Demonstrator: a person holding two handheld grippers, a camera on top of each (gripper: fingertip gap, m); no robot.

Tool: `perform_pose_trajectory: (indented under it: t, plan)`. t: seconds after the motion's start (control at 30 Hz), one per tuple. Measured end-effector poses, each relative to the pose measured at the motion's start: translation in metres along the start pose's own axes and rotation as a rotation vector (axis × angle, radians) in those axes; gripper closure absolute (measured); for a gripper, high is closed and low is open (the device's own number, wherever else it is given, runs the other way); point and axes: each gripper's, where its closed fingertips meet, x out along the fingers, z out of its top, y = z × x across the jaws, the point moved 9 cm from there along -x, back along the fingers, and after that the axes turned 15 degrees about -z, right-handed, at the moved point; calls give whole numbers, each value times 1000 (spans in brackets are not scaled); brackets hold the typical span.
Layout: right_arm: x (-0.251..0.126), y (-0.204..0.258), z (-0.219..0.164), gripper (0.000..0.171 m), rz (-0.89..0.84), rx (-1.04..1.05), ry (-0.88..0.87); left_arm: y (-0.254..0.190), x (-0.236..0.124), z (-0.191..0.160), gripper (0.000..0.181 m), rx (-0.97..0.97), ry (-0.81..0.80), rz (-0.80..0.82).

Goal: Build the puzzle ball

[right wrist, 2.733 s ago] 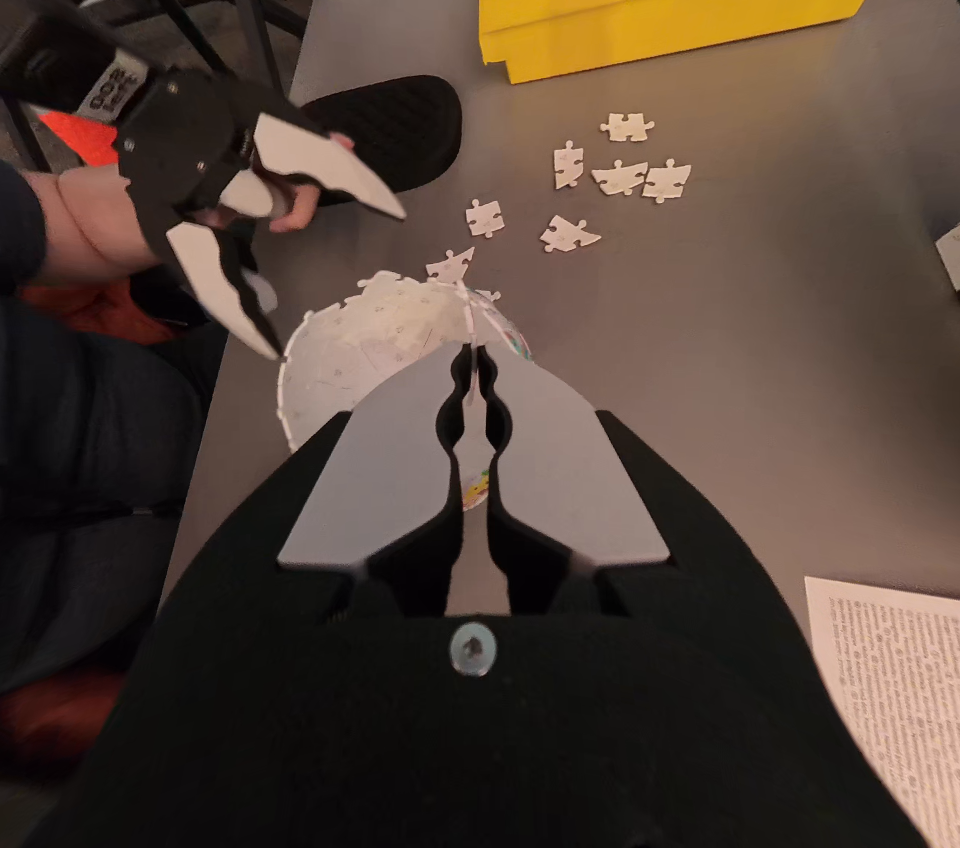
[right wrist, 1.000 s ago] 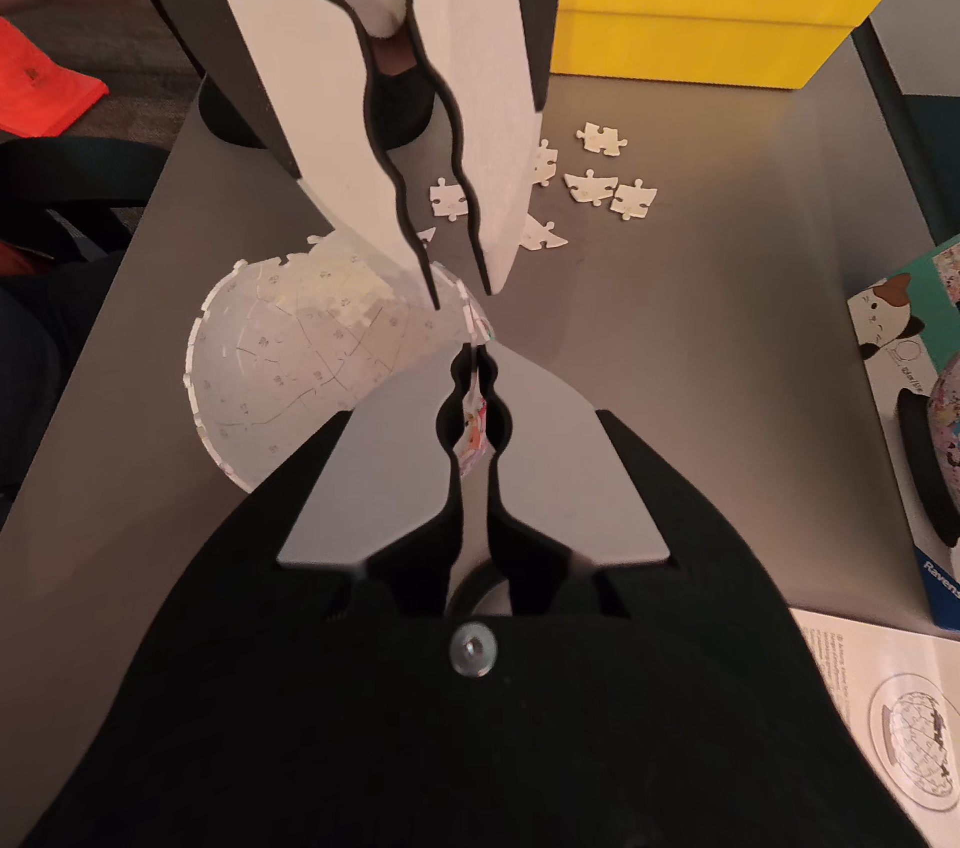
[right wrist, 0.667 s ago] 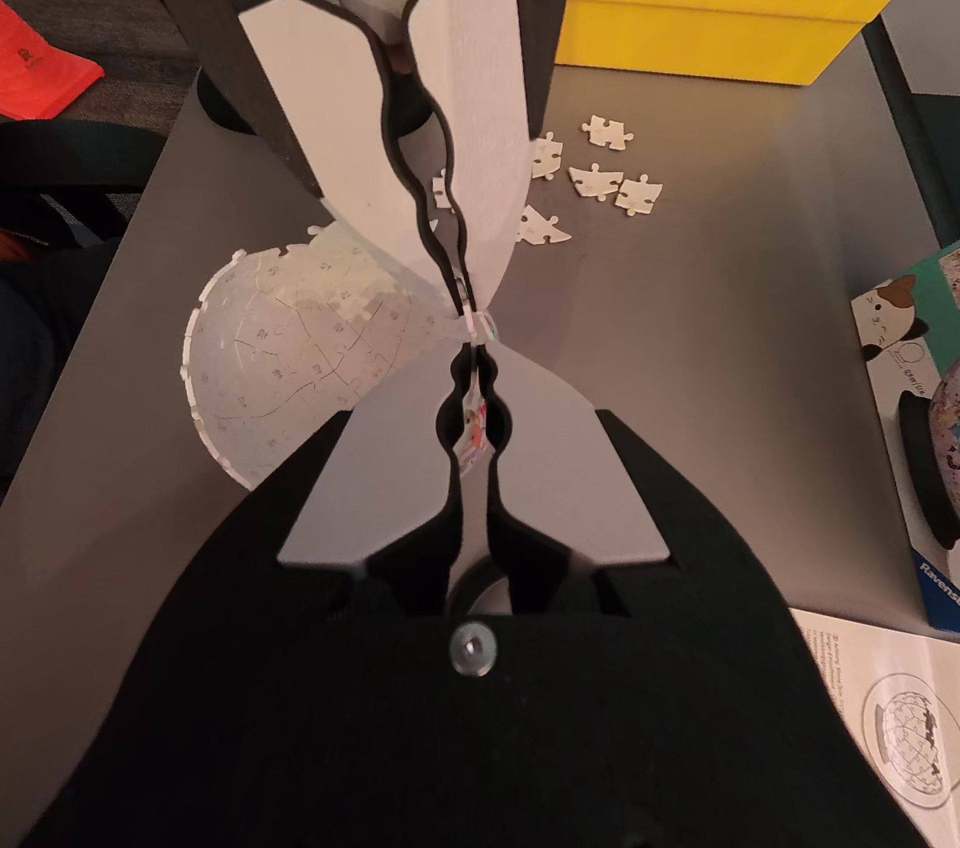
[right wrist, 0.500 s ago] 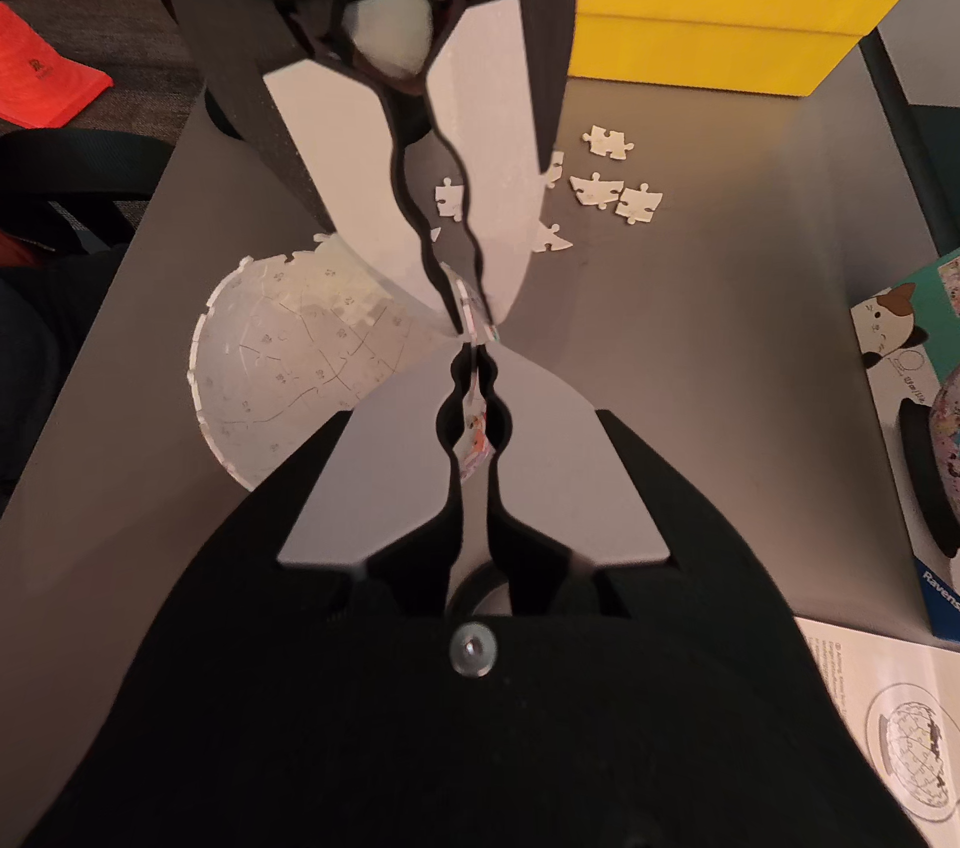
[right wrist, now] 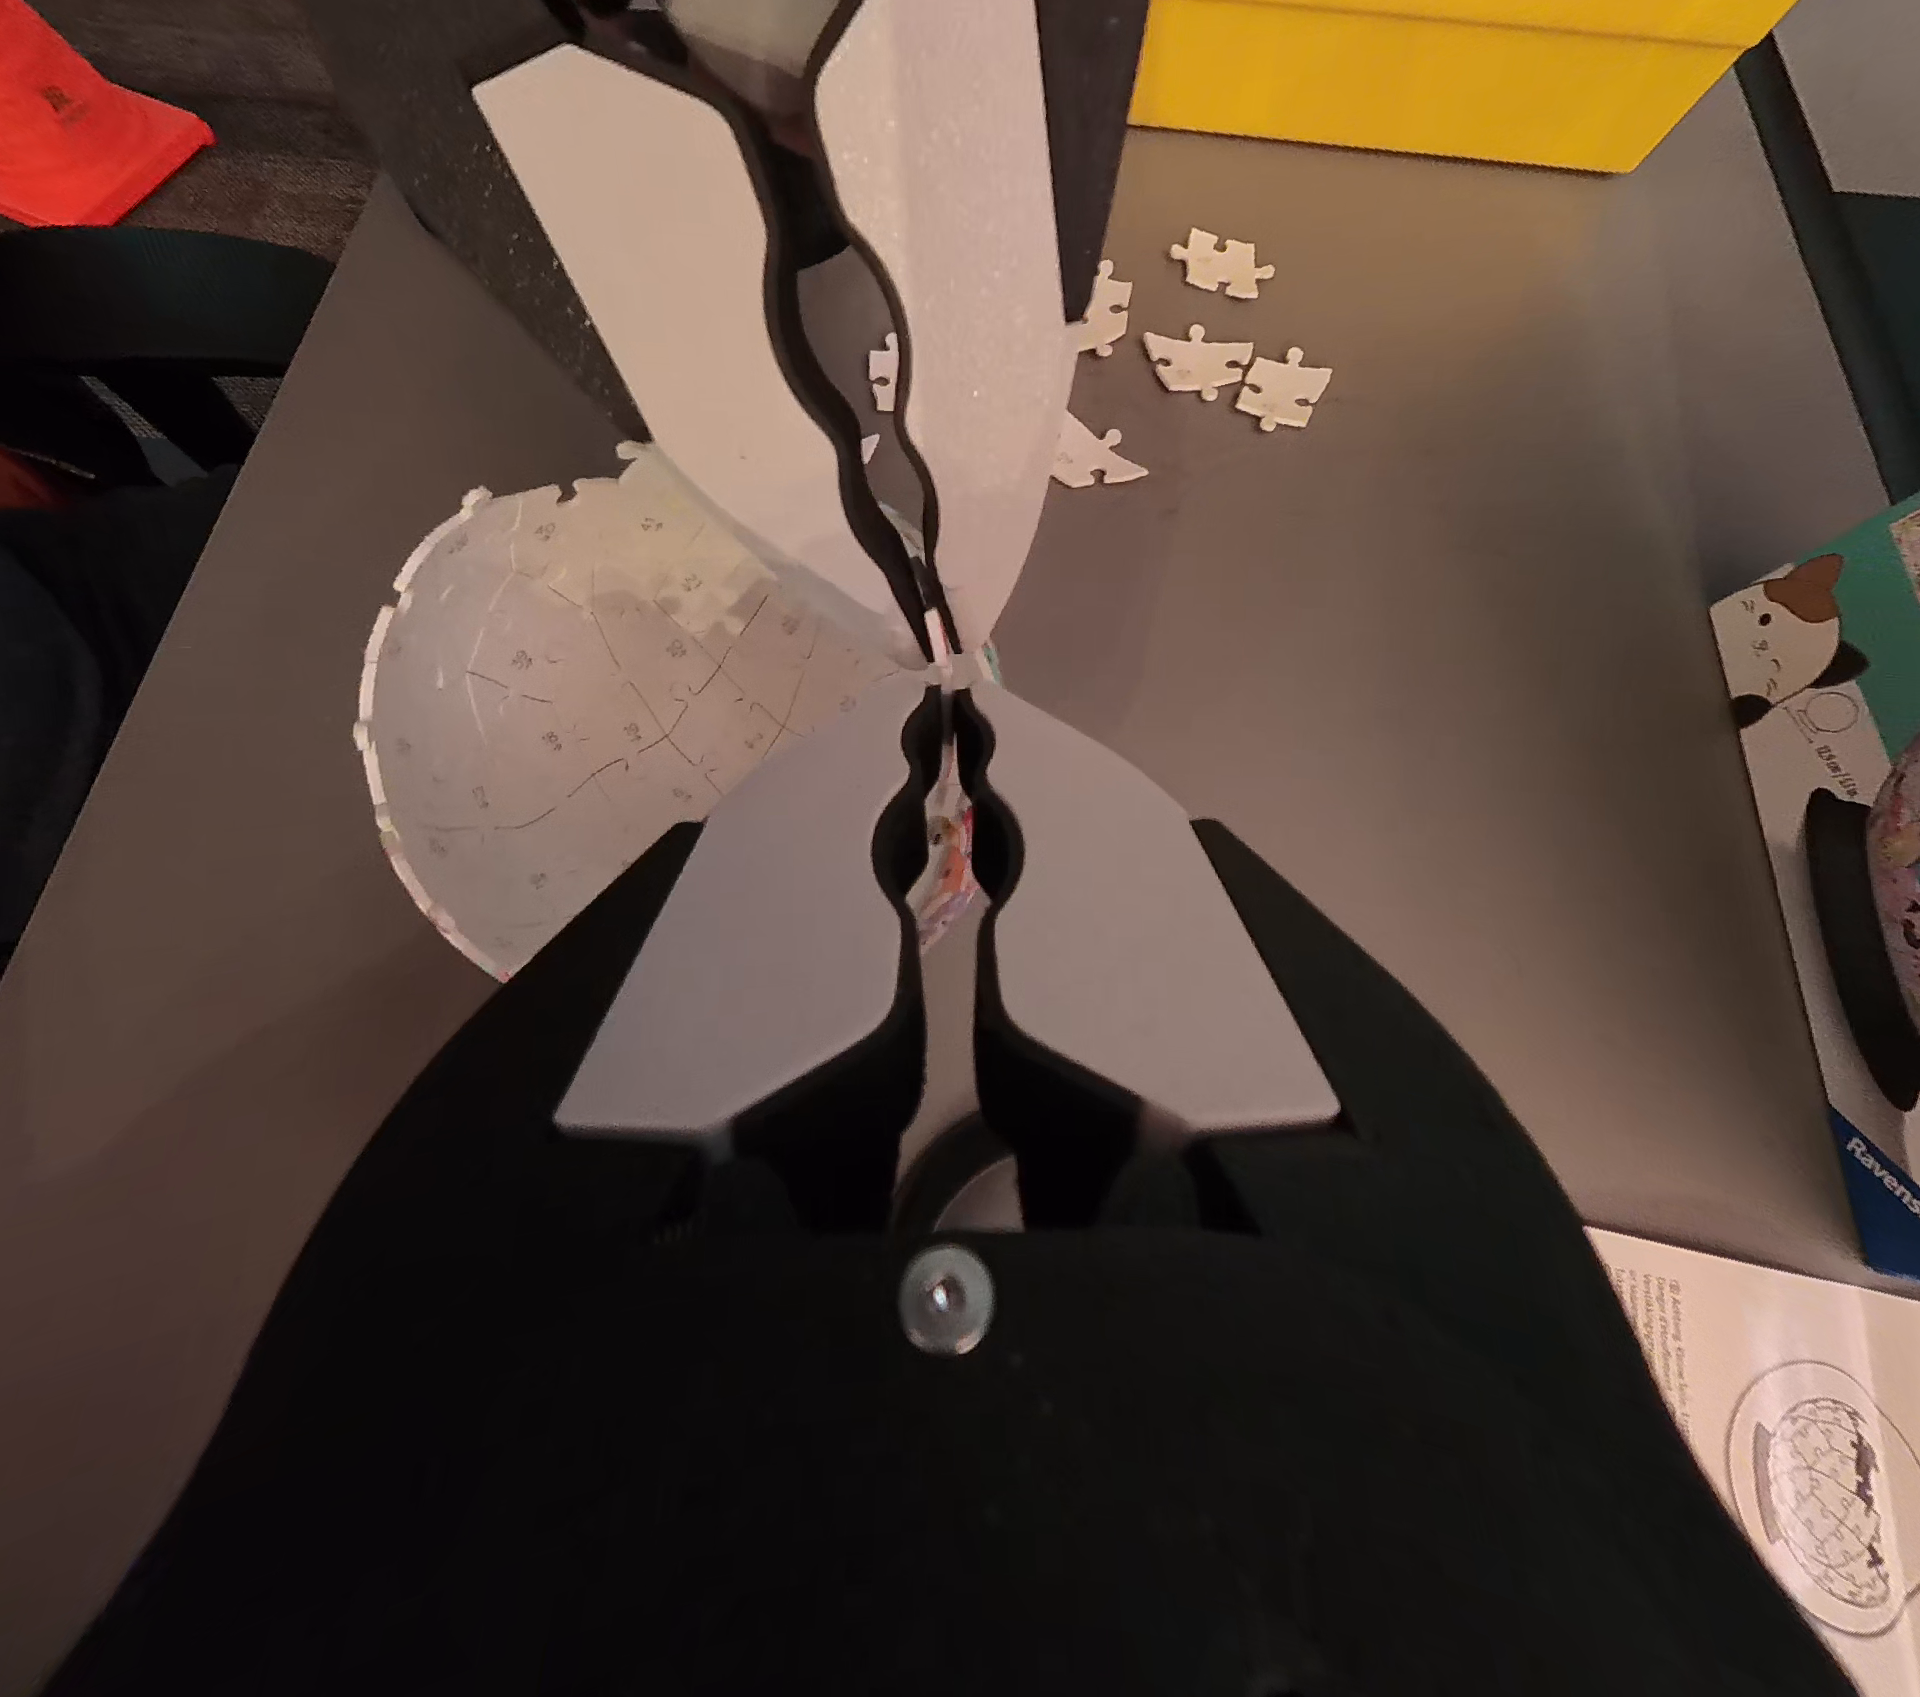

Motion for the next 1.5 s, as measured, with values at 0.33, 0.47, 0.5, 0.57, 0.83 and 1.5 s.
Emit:
perform_pose_trajectory:
  t: [0.33,0.47,0.5,0.57,0.83,1.5]
  plan:
    - [-6,-2,2,148,-15,14,8,-5,5,4,179,58,101,29]
    - [-11,-1,1,145,-23,35,102,-7,8,7,179,96,141,70]
    - [-12,-1,2,145,-33,54,131,-7,9,7,179,106,148,78]
    - [-11,-2,4,144,-64,119,186,-8,12,7,179,113,166,87]
    - [-13,-8,6,140,-112,173,350,-2,15,9,179,112,155,125]
    - [8,-20,0,152,-45,171,483,6,22,11,179,120,207,136]
